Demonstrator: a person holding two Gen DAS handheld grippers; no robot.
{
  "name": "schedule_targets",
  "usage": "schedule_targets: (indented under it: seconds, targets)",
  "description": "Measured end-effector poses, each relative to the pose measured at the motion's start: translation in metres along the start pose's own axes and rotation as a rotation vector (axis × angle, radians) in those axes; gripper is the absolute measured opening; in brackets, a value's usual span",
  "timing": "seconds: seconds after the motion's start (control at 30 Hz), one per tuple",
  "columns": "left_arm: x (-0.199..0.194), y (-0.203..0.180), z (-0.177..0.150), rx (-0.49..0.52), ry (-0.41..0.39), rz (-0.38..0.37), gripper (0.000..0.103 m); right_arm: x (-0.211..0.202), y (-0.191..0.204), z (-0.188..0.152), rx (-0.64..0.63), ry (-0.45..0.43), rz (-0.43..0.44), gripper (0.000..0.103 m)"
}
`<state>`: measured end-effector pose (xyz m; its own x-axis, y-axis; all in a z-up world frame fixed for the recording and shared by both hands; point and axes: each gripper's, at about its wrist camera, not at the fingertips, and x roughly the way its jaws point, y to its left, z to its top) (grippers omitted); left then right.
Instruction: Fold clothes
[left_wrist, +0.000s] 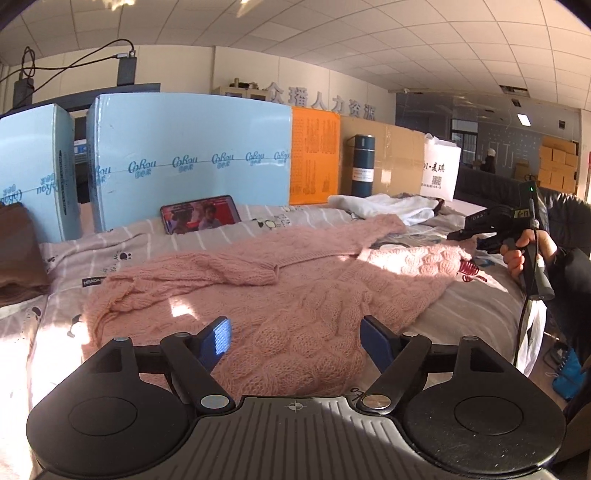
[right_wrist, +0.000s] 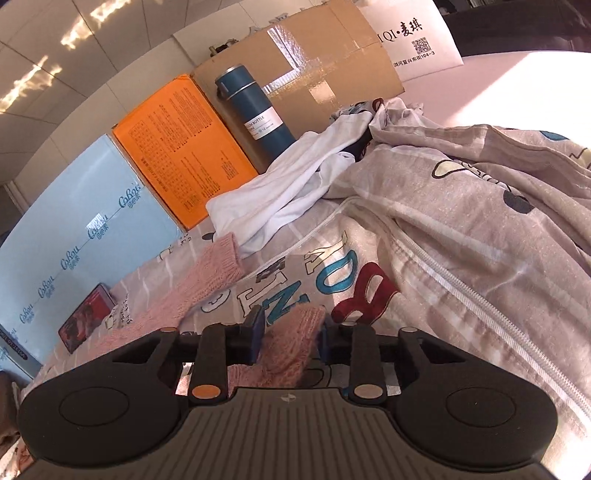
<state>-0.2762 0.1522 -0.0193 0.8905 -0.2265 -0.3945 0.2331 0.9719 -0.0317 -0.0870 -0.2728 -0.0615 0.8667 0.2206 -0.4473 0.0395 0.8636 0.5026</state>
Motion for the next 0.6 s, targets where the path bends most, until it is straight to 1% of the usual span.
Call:
schedule_targets:
  seconds: [0.03, 0.13, 0.2, 0.23, 0.27, 0.3, 0.33, 0.37, 0.43, 0.47, 0.5, 0.57, 0.6]
  targets:
    - [0.0, 0.003, -0.001, -0.01, -0.002, 0.015, 0.079, 0.0, 0.002, 0.0, -0.033, -0.024, -0.004, 0.014]
    - [0.001, 0.013, -0.003, -0.037, 0.007, 0.067, 0.079, -0.005, 0.012, -0.001, -0.175, -0.096, -0.094, 0.013]
    - [0.001, 0.02, -0.003, -0.061, 0.009, 0.109, 0.079, 0.0, 0.012, -0.001, -0.223, -0.077, -0.169, 0.014]
    - [0.001, 0.024, -0.003, -0.072, 0.009, 0.134, 0.079, 0.002, 0.011, -0.001, -0.24, -0.073, -0.214, 0.018]
    - [0.0, 0.027, -0.004, -0.081, 0.009, 0.16, 0.079, 0.001, 0.01, -0.001, -0.241, -0.095, -0.249, 0.023]
    - [-0.001, 0.031, -0.005, -0.088, 0.009, 0.187, 0.079, -0.006, 0.013, -0.002, -0.253, -0.142, -0.256, 0.029]
    - [-0.003, 0.034, -0.006, -0.096, 0.009, 0.214, 0.08, -0.012, 0.016, -0.003, -0.265, -0.189, -0.263, 0.045]
    - [-0.004, 0.037, -0.007, -0.104, 0.009, 0.241, 0.084, -0.022, 0.025, -0.007, -0.294, -0.255, -0.258, 0.057]
    - [-0.006, 0.042, -0.01, -0.118, 0.018, 0.273, 0.086, -0.037, 0.043, -0.01, -0.346, -0.29, -0.201, 0.061]
    - [-0.007, 0.044, -0.011, -0.125, 0.023, 0.287, 0.086, -0.043, 0.054, -0.011, -0.363, -0.274, -0.129, 0.064]
    - [-0.008, 0.045, -0.012, -0.128, 0.026, 0.301, 0.086, -0.047, 0.064, -0.012, -0.363, -0.243, -0.045, 0.066]
    - [-0.009, 0.047, -0.015, -0.137, 0.037, 0.322, 0.087, -0.049, 0.083, -0.017, -0.345, -0.142, 0.143, 0.07]
    - [-0.01, 0.047, -0.017, -0.141, 0.046, 0.335, 0.087, -0.045, 0.094, -0.022, -0.341, -0.069, 0.246, 0.07]
